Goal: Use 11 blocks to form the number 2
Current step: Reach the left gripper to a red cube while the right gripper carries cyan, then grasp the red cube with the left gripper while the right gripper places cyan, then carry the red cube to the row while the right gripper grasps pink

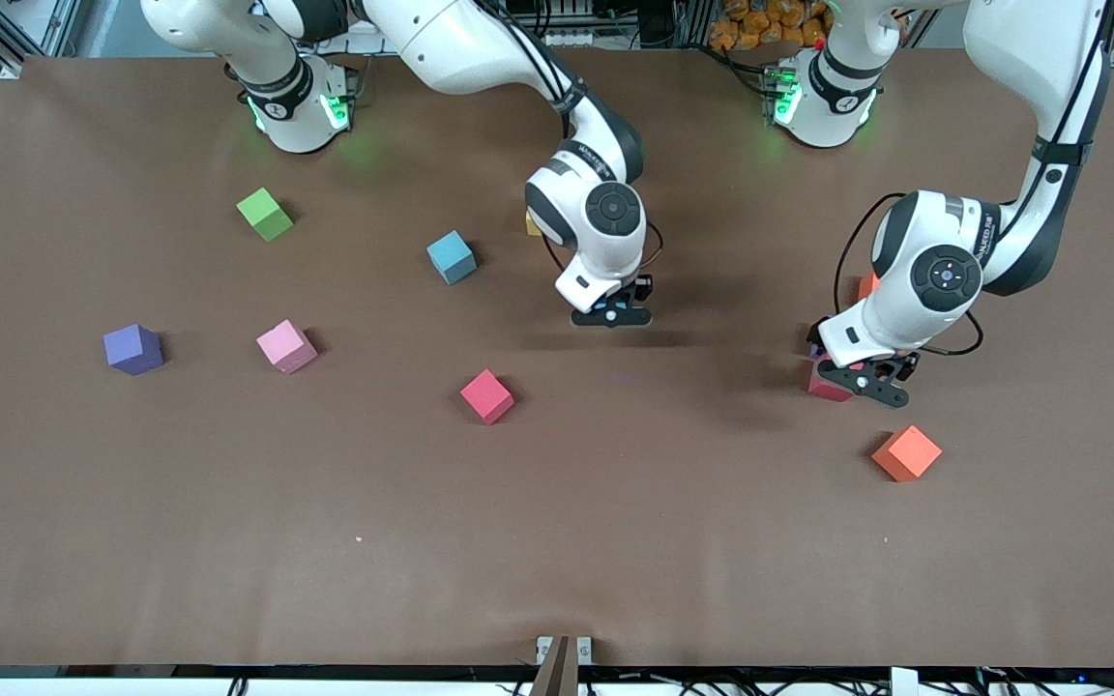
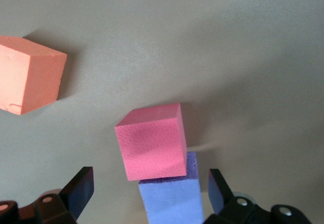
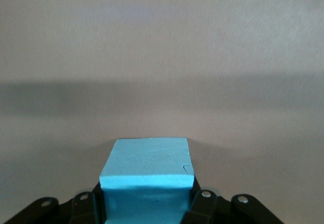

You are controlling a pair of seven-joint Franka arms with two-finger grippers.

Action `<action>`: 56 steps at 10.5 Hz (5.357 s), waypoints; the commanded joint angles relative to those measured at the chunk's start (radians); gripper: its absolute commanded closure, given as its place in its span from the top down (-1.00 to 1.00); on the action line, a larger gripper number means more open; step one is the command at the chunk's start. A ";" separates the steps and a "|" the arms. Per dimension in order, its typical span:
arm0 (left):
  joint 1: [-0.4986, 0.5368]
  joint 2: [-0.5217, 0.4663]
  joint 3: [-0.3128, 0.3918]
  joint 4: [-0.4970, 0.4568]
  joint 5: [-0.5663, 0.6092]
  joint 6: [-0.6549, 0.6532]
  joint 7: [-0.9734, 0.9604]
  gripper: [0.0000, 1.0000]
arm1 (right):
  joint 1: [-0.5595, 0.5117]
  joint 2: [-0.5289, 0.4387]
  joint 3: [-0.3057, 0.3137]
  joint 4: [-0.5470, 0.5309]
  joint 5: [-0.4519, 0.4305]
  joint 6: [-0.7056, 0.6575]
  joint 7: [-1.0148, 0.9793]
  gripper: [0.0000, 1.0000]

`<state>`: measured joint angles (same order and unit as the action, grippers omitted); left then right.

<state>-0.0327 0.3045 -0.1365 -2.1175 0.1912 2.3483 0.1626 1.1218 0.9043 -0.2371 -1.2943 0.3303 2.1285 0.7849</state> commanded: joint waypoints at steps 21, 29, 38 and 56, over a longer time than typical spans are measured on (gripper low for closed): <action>-0.058 0.171 0.094 0.106 -0.145 0.017 -0.066 -0.30 | 0.035 0.036 -0.007 0.061 -0.039 -0.042 0.025 0.90; -0.162 0.105 0.029 0.191 -0.231 -0.090 -0.369 -1.00 | -0.035 -0.138 -0.107 0.009 -0.043 -0.157 -0.075 1.00; -0.260 0.077 -0.183 0.200 -0.236 -0.138 -1.201 -1.00 | -0.244 -0.278 -0.108 -0.336 -0.048 0.141 -0.875 1.00; -0.432 0.159 -0.313 0.133 -0.065 0.236 -2.923 -1.00 | -0.307 -0.257 -0.088 -0.404 -0.047 0.230 -1.122 -1.00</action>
<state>-0.4643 0.4846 -0.4524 -1.9479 0.0989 2.5593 -2.6893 0.8598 0.7227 -0.3387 -1.6635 0.2930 2.4230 -0.2620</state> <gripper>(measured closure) 0.454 0.383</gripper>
